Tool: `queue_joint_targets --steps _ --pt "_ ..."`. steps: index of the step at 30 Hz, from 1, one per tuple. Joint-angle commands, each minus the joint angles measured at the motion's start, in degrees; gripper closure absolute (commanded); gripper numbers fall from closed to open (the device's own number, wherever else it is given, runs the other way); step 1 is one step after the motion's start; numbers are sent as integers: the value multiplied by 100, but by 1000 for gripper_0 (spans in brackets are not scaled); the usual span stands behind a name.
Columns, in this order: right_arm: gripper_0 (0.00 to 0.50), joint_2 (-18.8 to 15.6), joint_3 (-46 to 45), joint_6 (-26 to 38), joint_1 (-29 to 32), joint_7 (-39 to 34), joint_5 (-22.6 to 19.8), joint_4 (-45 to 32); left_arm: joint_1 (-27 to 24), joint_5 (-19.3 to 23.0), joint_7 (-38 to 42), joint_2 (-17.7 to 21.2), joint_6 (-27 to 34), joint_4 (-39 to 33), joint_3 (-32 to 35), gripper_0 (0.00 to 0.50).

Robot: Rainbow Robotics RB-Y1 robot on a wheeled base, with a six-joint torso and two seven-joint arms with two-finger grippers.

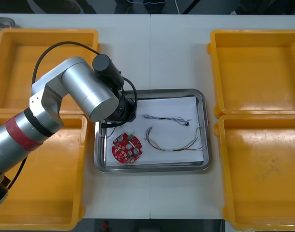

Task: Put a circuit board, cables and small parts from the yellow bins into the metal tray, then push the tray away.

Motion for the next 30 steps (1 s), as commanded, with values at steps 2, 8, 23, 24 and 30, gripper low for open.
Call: queue_joint_targets --steps 2,8,23,24,30 --pt "0 -213 -184 17 75 -115 -41 -167 -229 -51 378 -116 -104 -85 -79 0" --pt "0 -213 -184 17 66 -132 -50 -167 -237 -24 484 -107 -95 -216 -71 0" --pt "0 -213 -184 17 75 -159 -32 -176 -246 107 563 42 951 -1350 430 0" --pt "0 -213 -184 17 66 -159 -32 -167 -246 160 545 95 1065 -1465 501 0" --pt "0 -222 -184 17 75 -159 -32 -167 -255 608 440 411 1716 -2001 1063 0"
